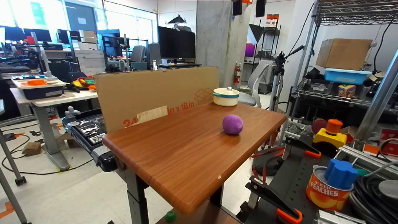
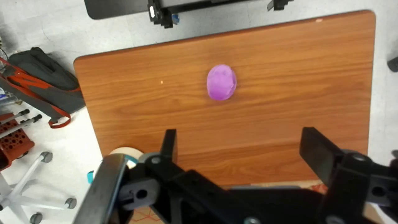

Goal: Take the salt cellar out of the white pot

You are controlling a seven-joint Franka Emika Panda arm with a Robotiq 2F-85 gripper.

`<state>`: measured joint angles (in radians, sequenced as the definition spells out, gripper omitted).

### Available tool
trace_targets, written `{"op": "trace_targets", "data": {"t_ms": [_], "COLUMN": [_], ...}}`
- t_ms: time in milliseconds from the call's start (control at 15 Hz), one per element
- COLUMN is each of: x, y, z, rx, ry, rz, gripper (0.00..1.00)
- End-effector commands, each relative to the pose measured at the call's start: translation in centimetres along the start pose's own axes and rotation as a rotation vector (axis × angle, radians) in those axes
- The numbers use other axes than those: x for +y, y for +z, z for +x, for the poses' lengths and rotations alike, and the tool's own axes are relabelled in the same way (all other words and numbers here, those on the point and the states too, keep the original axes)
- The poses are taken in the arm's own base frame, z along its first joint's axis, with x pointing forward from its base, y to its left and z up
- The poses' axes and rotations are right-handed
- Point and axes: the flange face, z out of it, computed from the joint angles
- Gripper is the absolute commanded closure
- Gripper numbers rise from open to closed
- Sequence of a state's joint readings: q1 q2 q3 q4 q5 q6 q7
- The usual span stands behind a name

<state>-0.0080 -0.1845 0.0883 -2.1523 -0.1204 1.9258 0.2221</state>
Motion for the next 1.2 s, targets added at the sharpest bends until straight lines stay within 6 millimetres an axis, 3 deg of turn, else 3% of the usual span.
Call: {"op": "trace_targets", "data": {"t_ms": [0,267,533,867,1133], "x": [6.6,13.9,18.9,23.0,24.6], "y": [1.4,5.4,9.1,13.3,16.5], "z": [5.4,9.4,12.5,15.6,18.0], "rx": [0.023,0.010,0.011,0.001,-0.006], "ry": [0.047,0.136,0.256,0.368,0.479], "rz": [0.036,0.064,0.088,0.107,0.162], "gripper": [0.00,0.00,0.00,0.00,0.00]}}
